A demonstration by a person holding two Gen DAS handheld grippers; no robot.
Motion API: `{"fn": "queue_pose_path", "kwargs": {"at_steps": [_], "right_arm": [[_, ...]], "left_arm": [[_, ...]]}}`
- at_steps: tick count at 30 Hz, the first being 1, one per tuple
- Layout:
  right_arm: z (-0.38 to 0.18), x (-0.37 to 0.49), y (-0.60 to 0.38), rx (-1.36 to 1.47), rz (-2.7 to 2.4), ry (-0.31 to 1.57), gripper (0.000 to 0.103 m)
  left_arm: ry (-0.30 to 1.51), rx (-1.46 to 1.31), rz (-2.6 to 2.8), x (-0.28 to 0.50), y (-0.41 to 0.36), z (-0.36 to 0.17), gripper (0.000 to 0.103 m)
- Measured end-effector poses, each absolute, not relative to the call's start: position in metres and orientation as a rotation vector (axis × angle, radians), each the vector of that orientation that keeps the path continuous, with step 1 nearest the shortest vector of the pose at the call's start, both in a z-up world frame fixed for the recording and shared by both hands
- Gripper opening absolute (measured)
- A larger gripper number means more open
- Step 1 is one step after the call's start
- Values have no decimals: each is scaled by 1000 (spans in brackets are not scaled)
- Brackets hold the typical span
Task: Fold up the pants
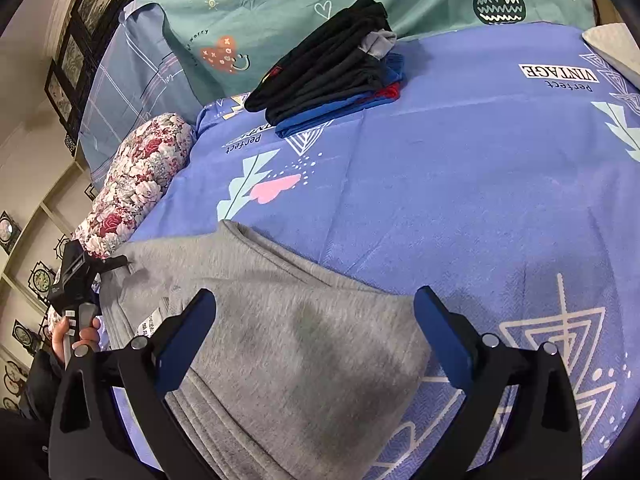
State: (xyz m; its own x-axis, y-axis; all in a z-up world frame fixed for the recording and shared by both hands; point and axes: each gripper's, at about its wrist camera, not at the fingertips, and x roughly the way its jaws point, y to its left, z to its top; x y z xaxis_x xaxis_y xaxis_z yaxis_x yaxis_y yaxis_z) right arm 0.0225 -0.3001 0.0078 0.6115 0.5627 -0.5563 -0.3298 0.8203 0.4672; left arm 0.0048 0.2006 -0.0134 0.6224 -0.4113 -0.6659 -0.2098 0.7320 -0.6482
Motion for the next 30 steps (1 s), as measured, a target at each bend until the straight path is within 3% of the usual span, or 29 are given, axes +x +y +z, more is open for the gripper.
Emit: {"fn": "queue_pose_path", "kwargs": {"at_steps": [1, 2, 9, 15, 16, 19, 21, 23, 24, 26, 30], "right_arm": [[8, 23, -300, 335, 526, 752, 99], [8, 23, -300, 336, 528, 753, 99], [6, 26, -302, 346, 526, 763, 99], [7, 26, -315, 412, 526, 741, 99], [8, 25, -318, 427, 528, 733, 99], [10, 22, -330, 491, 528, 705, 99], [10, 19, -339, 539, 527, 695, 101], [10, 14, -346, 581, 540, 701, 102], [10, 11, -347, 595, 570, 714, 102], [11, 5, -344, 610, 634, 751, 102], [17, -4, -335, 697, 781, 822, 102]], "left_arm": [[930, -756, -129, 5, 195, -16, 53], [929, -759, -136, 3, 192, -18, 47], [788, -581, -147, -23, 154, 36, 38], [667, -234, -418, -51, 23, 115, 37], [694, -183, -475, -50, -10, 113, 40], [834, -88, -553, -33, -73, 73, 62], [937, -26, -554, -22, -100, 41, 62], [922, 49, -532, -28, -111, 38, 65], [911, 54, -548, -31, -110, 44, 72], [894, -3, -628, -40, -97, 60, 97], [834, 19, -725, -67, -92, 84, 101]]}}
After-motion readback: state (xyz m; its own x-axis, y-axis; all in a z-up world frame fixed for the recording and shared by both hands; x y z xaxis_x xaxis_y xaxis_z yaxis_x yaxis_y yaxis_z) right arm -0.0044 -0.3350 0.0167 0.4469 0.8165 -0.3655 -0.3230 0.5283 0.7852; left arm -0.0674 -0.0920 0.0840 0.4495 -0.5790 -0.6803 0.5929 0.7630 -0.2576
